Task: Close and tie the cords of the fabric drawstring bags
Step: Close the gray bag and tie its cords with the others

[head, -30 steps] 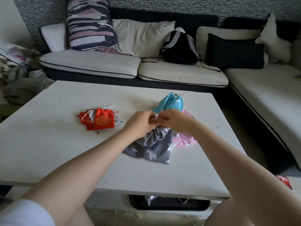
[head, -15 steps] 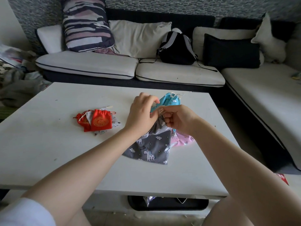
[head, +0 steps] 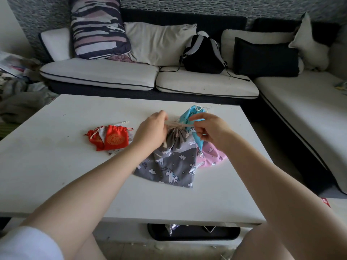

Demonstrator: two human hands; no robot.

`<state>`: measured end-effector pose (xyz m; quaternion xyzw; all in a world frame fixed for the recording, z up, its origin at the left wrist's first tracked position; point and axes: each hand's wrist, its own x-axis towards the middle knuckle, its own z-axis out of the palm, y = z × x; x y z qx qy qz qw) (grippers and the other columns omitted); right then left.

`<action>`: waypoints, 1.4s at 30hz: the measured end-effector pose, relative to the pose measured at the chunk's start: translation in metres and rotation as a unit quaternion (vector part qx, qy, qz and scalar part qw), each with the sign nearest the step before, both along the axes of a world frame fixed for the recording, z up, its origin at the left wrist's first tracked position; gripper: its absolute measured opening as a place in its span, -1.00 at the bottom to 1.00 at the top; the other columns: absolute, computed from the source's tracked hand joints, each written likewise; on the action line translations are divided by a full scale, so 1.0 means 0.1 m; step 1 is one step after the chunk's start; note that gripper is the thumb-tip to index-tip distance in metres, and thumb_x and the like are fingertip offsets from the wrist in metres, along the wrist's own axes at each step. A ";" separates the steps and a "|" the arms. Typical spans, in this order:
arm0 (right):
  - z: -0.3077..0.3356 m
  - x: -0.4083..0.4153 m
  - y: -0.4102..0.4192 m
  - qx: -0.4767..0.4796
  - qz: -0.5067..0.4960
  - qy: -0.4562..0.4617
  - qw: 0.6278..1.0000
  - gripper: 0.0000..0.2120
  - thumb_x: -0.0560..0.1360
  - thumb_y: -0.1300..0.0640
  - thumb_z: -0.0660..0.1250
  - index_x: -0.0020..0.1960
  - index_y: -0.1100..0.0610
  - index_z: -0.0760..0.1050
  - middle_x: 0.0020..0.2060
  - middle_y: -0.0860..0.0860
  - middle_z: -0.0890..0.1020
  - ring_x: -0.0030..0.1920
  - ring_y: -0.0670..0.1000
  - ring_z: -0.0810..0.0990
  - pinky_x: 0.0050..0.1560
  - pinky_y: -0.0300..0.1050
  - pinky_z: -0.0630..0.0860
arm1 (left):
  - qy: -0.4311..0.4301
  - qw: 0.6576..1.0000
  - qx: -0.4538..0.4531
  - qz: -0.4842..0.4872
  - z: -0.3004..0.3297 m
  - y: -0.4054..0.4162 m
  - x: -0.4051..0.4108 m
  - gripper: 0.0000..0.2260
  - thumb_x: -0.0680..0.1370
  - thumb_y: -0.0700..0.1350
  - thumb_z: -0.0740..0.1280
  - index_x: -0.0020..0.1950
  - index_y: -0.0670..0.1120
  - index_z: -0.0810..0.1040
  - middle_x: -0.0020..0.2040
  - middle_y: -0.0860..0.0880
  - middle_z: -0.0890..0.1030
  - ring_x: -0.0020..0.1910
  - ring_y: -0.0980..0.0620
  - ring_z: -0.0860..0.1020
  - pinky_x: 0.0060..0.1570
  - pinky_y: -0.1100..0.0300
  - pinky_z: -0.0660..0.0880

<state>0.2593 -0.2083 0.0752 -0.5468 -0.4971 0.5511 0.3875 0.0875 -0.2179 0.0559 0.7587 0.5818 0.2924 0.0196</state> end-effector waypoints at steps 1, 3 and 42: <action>0.00 0.00 0.01 0.014 -0.021 -0.015 1.000 -0.77 0.51 0.42 0.14 -0.10 0.17 0.48 -0.44 0.06 0.32 -0.45 -0.03 0.25 -0.43 -0.25 0.26 | 0.043 0.999 -0.013 0.027 0.00 0.00 -0.03 -0.80 0.59 -0.21 0.13 0.18 -0.23 0.41 -0.17 -0.15 0.54 -0.27 -0.11 0.51 -0.30 0.13 0.34; -0.01 -0.03 0.04 0.028 -0.041 -0.024 0.998 -0.73 0.48 0.45 0.12 -0.20 0.14 0.46 -0.49 0.05 0.30 -0.50 -0.04 0.21 -0.47 -0.25 0.20 | 0.103 0.992 -0.044 0.060 -0.02 0.00 -0.02 -0.79 0.59 -0.23 0.08 0.19 -0.21 0.36 -0.27 -0.13 0.48 -0.35 -0.11 0.45 -0.38 0.09 0.30; 0.01 -0.08 0.03 0.042 -0.097 0.306 0.946 -0.75 0.60 0.32 0.04 -0.24 0.21 0.31 -0.33 0.15 0.49 -0.46 0.05 0.64 -0.34 -0.16 0.63 | -0.499 0.801 -0.327 -0.047 0.18 0.23 0.01 -0.74 0.60 0.04 0.11 -0.11 -0.05 0.50 -0.49 0.00 0.61 -0.48 0.10 0.53 -0.39 0.27 0.42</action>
